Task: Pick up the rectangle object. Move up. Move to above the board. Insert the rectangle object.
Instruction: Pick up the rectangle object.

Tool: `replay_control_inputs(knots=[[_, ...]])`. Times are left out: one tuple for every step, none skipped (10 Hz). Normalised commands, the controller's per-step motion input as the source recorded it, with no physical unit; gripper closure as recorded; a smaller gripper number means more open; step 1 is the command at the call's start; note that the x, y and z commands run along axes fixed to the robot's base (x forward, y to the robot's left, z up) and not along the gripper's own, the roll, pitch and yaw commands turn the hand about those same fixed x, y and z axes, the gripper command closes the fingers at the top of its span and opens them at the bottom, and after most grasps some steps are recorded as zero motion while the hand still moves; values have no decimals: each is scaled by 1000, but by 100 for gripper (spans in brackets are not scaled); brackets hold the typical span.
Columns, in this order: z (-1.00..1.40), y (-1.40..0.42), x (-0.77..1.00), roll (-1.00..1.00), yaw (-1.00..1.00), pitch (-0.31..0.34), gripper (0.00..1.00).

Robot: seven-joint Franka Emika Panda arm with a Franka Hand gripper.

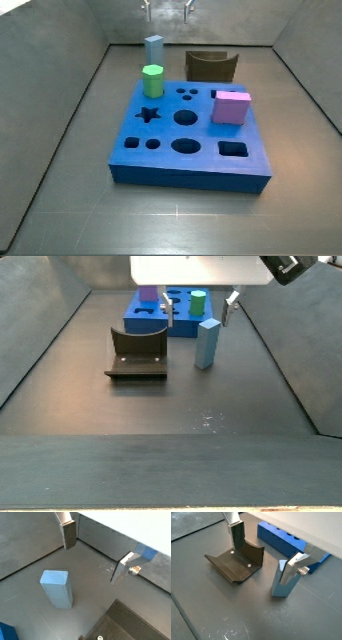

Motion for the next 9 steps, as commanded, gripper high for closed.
replay_control_inputs(knots=[[0, -211, -154, 69, 171, 0, 0], [-180, -417, -411, 177, 609, 0, 0], [-263, -500, -377, 20, 580, 89, 0], [-226, -294, -343, -209, 400, 0, 0], [0, 0, -63, -3, 74, 0, 0], [0, 0, 0, -20, 0, 0, 0], [-337, -9, -80, -251, 337, 0, 0], [-457, -80, -260, -243, 671, 220, 0], [0, 0, 0, -17, 0, 3, 0]])
